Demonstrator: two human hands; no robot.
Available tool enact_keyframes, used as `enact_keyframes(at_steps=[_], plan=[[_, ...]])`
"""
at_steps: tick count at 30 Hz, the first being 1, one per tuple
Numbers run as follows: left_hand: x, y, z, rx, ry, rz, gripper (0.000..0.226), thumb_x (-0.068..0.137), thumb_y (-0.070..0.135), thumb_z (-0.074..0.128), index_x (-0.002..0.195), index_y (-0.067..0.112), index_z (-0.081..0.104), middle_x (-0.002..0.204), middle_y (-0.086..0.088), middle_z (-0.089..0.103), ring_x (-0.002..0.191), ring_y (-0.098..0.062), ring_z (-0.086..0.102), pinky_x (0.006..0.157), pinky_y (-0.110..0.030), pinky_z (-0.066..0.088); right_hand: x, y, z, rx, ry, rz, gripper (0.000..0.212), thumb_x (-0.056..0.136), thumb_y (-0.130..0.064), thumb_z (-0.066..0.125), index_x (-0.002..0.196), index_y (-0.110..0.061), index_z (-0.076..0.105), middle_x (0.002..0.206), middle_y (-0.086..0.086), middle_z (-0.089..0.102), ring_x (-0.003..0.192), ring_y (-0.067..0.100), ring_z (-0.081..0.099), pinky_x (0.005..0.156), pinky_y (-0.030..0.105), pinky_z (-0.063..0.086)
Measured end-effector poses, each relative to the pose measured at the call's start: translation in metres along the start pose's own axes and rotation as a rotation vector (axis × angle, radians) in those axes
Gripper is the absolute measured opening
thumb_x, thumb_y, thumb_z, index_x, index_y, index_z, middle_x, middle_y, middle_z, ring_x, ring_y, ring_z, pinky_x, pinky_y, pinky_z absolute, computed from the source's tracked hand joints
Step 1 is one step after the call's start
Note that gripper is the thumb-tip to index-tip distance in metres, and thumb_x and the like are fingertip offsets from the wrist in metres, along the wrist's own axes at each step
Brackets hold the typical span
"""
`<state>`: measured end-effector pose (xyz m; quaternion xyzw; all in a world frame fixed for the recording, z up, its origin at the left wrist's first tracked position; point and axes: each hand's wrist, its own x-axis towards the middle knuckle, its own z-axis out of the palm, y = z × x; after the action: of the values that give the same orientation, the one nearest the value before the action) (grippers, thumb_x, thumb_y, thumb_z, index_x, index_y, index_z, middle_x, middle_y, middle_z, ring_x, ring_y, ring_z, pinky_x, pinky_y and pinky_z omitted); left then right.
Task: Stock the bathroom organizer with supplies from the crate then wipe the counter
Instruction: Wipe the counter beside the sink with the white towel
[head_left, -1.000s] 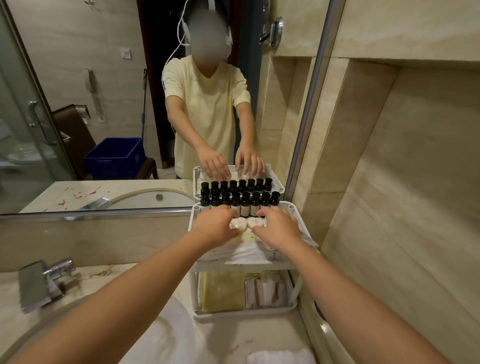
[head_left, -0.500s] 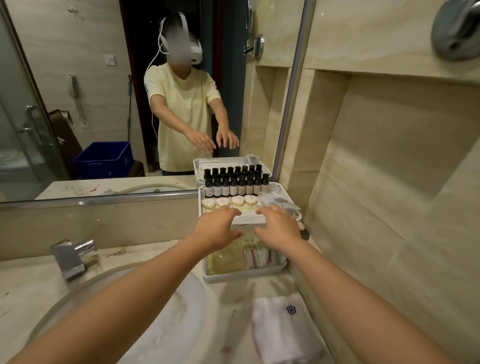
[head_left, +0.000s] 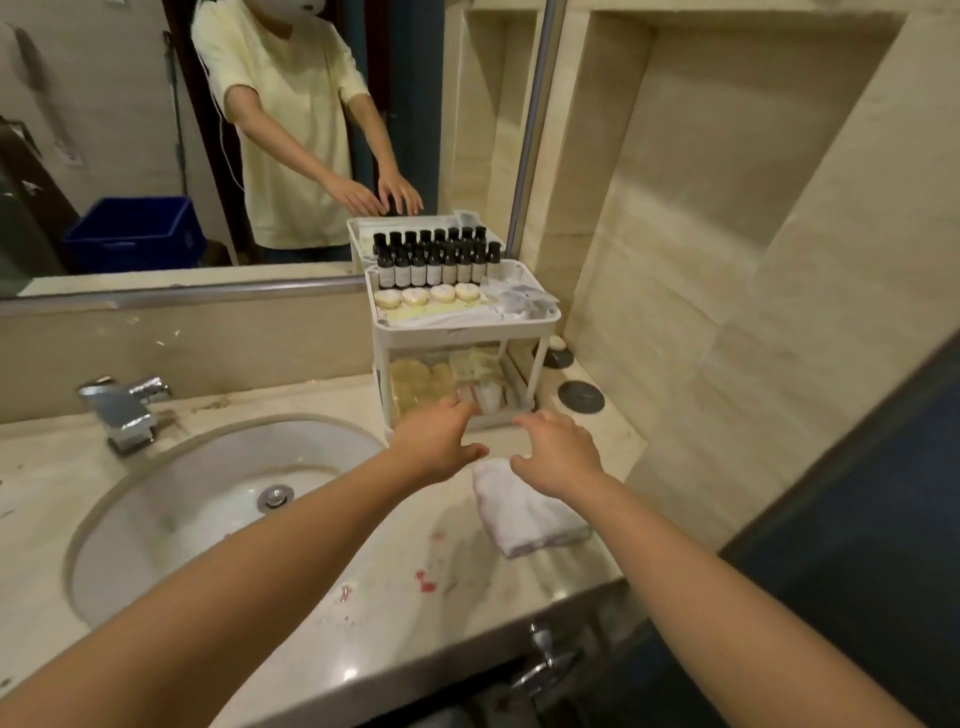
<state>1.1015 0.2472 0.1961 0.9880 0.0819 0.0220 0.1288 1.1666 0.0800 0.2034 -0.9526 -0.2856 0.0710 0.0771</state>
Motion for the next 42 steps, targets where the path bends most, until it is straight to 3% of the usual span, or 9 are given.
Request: enact_keyframes(at_steps=[10, 14, 19, 22, 26, 36, 42], plan=[[-0.019, 0.019, 0.056, -0.044, -0.131, -0.009, 0.062, 0.089, 0.053, 0.057, 0.143, 0.026, 0.040, 0.141, 0.000, 0.047, 0.121, -0.023, 0.052, 0.094, -0.038, 0.046, -0.026, 0.037, 0.051, -0.026, -0.110, 0.028, 0.060, 0.089, -0.039, 0.055, 0.145, -0.024, 0.040, 0.145, 0.002, 0.045, 0.132, 0.025, 0.041, 0.108, 0.037, 0.035], [-0.013, 0.022, 0.083, -0.053, -0.191, -0.048, 0.061, 0.090, 0.053, 0.056, 0.143, 0.027, 0.039, 0.140, 0.000, 0.047, 0.121, -0.023, 0.051, 0.095, -0.038, 0.046, -0.016, 0.055, 0.071, -0.029, -0.196, 0.013, 0.065, 0.093, -0.039, 0.050, 0.152, -0.025, 0.026, 0.160, 0.003, 0.024, 0.146, 0.024, 0.021, 0.117, 0.043, 0.022], [0.002, 0.029, 0.119, -0.086, -0.228, -0.092, 0.063, 0.090, 0.050, 0.056, 0.144, 0.024, 0.037, 0.146, 0.000, 0.043, 0.129, -0.022, 0.045, 0.101, -0.037, 0.042, 0.004, 0.081, 0.094, -0.044, -0.308, 0.003, 0.066, 0.098, -0.041, 0.042, 0.156, -0.028, 0.012, 0.164, 0.003, 0.004, 0.150, 0.024, 0.002, 0.120, 0.048, 0.007], [0.015, 0.035, 0.138, -0.065, -0.228, -0.106, 0.066, 0.092, 0.050, 0.053, 0.147, 0.020, 0.032, 0.152, -0.003, 0.035, 0.137, -0.023, 0.035, 0.111, -0.038, 0.032, 0.021, 0.093, 0.105, -0.050, -0.338, -0.033, 0.068, 0.099, -0.041, 0.041, 0.156, -0.026, 0.007, 0.164, 0.004, -0.001, 0.150, 0.025, 0.000, 0.120, 0.048, 0.006], [0.030, 0.040, 0.161, -0.005, -0.261, -0.149, 0.072, 0.096, 0.052, 0.043, 0.154, 0.019, 0.015, 0.162, -0.005, 0.012, 0.150, -0.023, 0.005, 0.121, -0.042, 0.006, 0.044, 0.105, 0.121, -0.040, -0.367, -0.097, 0.070, 0.100, -0.039, 0.039, 0.156, -0.025, 0.000, 0.164, 0.005, -0.004, 0.151, 0.025, -0.001, 0.121, 0.049, 0.005], [0.051, 0.044, 0.206, 0.064, -0.274, -0.197, 0.069, 0.101, 0.052, 0.019, 0.154, 0.019, -0.008, 0.160, -0.010, -0.018, 0.146, -0.026, -0.022, 0.119, -0.040, -0.012, 0.072, 0.125, 0.161, -0.032, -0.380, -0.190, 0.065, 0.103, -0.048, 0.024, 0.153, -0.034, -0.015, 0.160, 0.002, -0.026, 0.145, 0.021, -0.029, 0.118, 0.048, -0.014], [0.048, 0.046, 0.222, 0.128, -0.248, -0.233, 0.063, 0.100, 0.050, 0.006, 0.148, 0.020, -0.022, 0.158, -0.009, -0.026, 0.143, -0.024, -0.030, 0.119, -0.041, -0.015, 0.072, 0.128, 0.173, -0.052, -0.341, -0.202, 0.066, 0.100, -0.051, 0.019, 0.152, -0.034, -0.017, 0.158, 0.002, -0.029, 0.142, 0.025, -0.034, 0.116, 0.051, -0.018]])
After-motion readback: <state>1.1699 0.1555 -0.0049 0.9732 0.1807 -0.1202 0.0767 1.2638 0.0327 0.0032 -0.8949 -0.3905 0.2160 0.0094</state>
